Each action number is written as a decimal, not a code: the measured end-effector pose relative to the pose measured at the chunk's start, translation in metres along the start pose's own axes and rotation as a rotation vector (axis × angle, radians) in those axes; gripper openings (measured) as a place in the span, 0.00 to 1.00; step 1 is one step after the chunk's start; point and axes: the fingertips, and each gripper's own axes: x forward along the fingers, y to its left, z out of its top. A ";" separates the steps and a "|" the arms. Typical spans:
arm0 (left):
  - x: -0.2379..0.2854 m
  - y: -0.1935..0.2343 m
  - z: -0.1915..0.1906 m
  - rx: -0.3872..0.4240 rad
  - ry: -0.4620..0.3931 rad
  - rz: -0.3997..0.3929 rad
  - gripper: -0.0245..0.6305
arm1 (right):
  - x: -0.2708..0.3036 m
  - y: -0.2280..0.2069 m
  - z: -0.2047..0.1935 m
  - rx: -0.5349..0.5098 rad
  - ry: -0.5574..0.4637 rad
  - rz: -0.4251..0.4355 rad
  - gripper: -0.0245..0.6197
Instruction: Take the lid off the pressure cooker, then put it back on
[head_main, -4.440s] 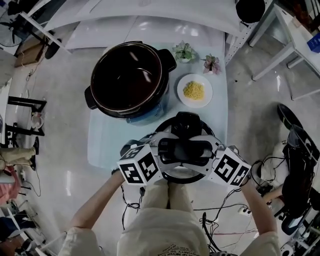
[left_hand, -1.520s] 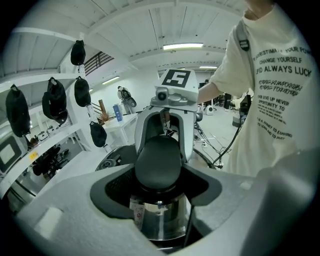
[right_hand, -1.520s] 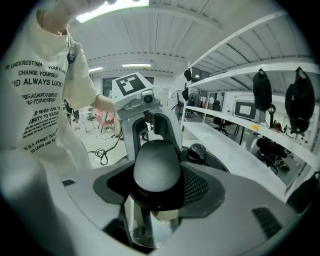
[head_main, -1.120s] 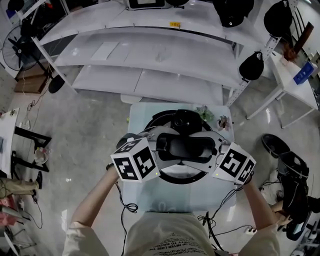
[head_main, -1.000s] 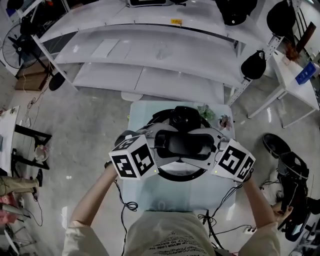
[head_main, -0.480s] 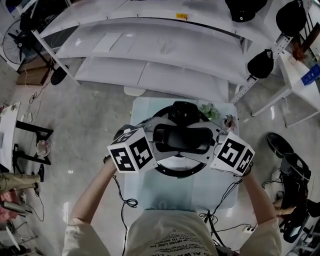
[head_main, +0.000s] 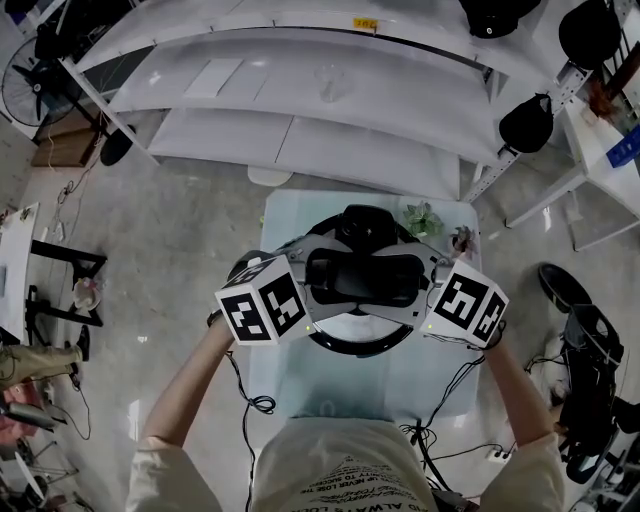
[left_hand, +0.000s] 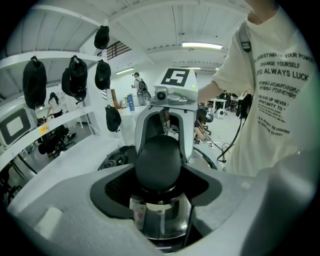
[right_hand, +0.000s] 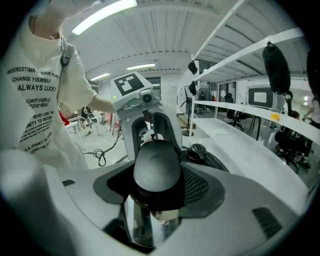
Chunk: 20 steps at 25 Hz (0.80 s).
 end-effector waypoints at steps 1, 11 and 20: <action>0.000 0.000 -0.001 -0.003 0.003 -0.002 0.48 | 0.001 0.000 -0.001 0.001 0.001 0.003 0.47; 0.009 0.001 -0.009 -0.031 0.025 -0.013 0.48 | 0.007 -0.003 -0.011 0.024 0.004 0.032 0.47; 0.014 0.004 -0.017 -0.049 0.043 -0.016 0.48 | 0.012 -0.006 -0.017 0.030 0.011 0.051 0.47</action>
